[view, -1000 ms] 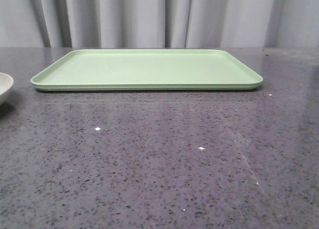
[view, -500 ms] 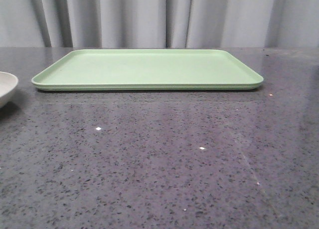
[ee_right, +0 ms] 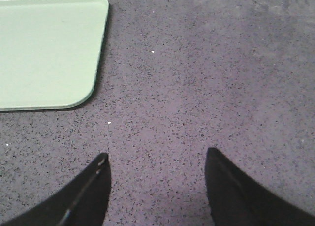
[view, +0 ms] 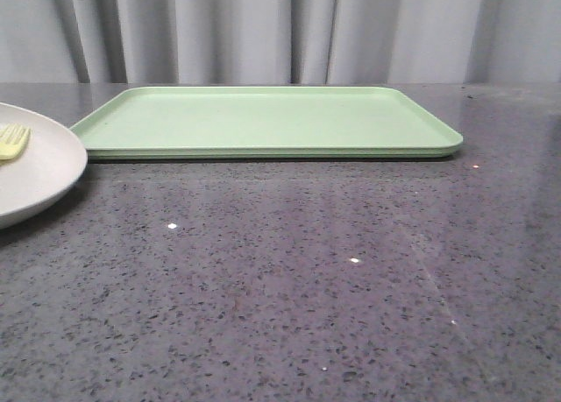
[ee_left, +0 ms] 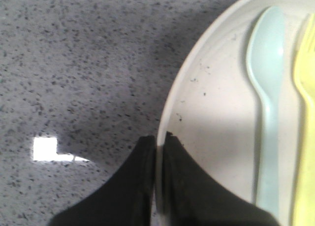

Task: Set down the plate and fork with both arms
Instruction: 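Lift the plate with the left gripper and carry it onto the tray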

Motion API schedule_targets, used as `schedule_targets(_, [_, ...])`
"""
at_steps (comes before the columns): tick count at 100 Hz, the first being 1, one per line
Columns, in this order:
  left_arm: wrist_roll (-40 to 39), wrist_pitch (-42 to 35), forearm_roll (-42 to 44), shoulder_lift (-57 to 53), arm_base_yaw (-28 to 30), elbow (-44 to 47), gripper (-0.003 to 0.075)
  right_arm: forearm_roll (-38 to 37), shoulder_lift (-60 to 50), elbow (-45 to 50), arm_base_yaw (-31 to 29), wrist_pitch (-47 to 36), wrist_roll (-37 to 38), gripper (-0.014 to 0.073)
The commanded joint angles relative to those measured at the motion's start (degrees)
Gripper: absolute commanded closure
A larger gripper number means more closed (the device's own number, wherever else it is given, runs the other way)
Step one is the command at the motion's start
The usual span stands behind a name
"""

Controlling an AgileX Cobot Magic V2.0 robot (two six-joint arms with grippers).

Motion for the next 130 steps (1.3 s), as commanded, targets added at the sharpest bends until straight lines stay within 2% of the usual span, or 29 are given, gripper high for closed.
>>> schedule_targets(1, [0.4,-0.1,-4.3,-1.9,-0.2,-3.3,0.0741,-0.3,0.5,-2.1,-0.4,-3.2,-0.5,0.0157])
schedule_targets(22, [0.1,-0.1,-6.3,-1.4,-5.1,-9.5,0.0741,-0.3,0.5,-2.1,-0.4,-3.2,-0.5,0.0157])
schedule_targets(32, [-2.8,-0.8,-6.3,0.4,-8.8,-12.9,0.0741,-0.3,0.5,-2.1,-0.4,-3.2,-0.5,0.0157])
schedule_targets(63, [-12.9,-6.5,-6.3,11.5,-20.6,-23.4,0.0741,-0.3,0.5,-2.0,-0.4,-3.1,-0.5,0.0157])
schedule_targets(83, [-16.5,-7.9,-6.3,19.5,-27.0,-31.6,0.0741,-0.3,0.5,-2.0,-0.4,-3.1,-0.5,0.0157])
schedule_targets(109, [-21.1,-9.4,-6.5,27.9,-32.7,-42.8,0.0741,-0.3,0.5,-2.0,-0.4,-3.1,-0.5,0.0157])
schedule_targets(130, [-23.4,-9.0,-6.5,33.1,-33.3,-49.3,0.0741,-0.3,0.7,-2.0,-0.4,-3.1,-0.5,0.0157])
